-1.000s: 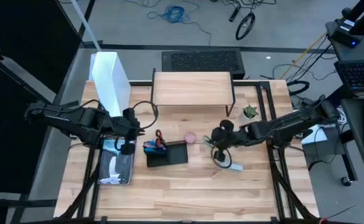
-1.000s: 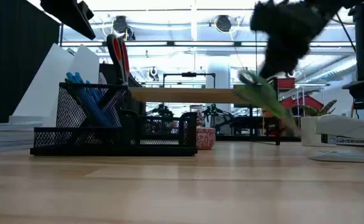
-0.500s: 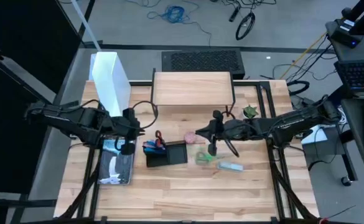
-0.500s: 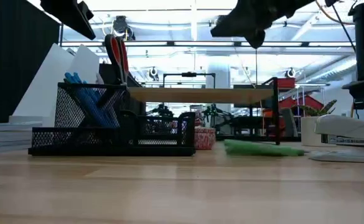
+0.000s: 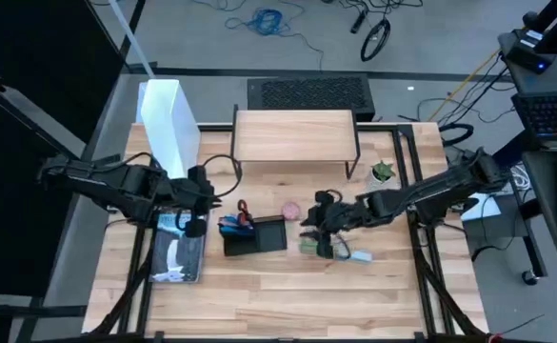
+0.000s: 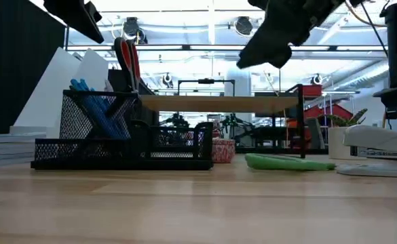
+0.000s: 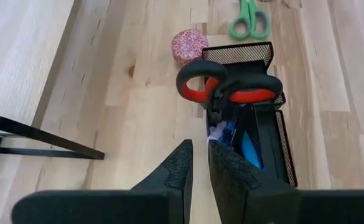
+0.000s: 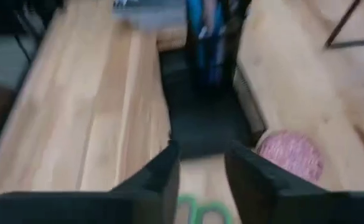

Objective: Stock shelves
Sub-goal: Put the green scissors into the desk organizer

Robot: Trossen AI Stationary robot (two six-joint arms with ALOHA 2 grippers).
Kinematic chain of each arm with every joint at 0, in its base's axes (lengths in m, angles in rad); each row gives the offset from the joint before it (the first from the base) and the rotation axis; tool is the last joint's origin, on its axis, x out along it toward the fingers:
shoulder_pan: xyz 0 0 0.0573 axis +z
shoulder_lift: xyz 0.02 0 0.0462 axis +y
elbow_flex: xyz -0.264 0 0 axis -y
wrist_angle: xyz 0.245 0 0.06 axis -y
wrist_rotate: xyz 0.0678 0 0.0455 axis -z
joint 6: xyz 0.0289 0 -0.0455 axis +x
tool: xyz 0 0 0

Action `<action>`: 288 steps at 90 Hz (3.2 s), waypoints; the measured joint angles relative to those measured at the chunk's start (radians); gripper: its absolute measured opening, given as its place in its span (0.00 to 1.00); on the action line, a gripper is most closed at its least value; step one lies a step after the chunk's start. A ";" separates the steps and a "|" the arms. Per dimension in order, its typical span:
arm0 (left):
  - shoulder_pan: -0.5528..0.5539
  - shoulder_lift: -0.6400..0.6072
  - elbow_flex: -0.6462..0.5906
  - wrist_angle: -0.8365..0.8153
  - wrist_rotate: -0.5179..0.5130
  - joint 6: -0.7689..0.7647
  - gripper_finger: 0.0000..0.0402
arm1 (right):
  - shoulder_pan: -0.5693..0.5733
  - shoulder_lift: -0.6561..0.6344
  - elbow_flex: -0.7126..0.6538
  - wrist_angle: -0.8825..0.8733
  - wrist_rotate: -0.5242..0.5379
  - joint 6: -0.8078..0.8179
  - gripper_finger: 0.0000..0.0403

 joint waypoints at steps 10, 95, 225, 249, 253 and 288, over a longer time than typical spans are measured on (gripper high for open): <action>0.000 0.000 0.000 0.000 0.000 -0.004 0.09 | 0.011 0.137 0.184 -0.292 -0.016 0.007 0.42; 0.000 0.000 0.000 0.000 0.000 -0.004 0.09 | 0.015 0.417 0.263 -0.362 -0.043 0.119 0.39; 0.000 0.000 0.000 0.001 0.000 -0.004 0.09 | 0.012 0.420 0.261 -0.329 -0.038 0.105 0.39; 0.000 0.000 0.000 0.000 0.017 -0.004 0.09 | 0.012 0.415 0.163 -0.260 -0.037 0.135 0.39; 0.000 0.000 0.000 0.000 0.017 -0.004 0.09 | 0.012 0.414 0.151 -0.238 -0.037 0.128 0.39; 0.000 0.000 0.000 0.001 0.017 0.002 0.09 | 0.012 0.411 0.069 -0.159 -0.030 0.121 0.34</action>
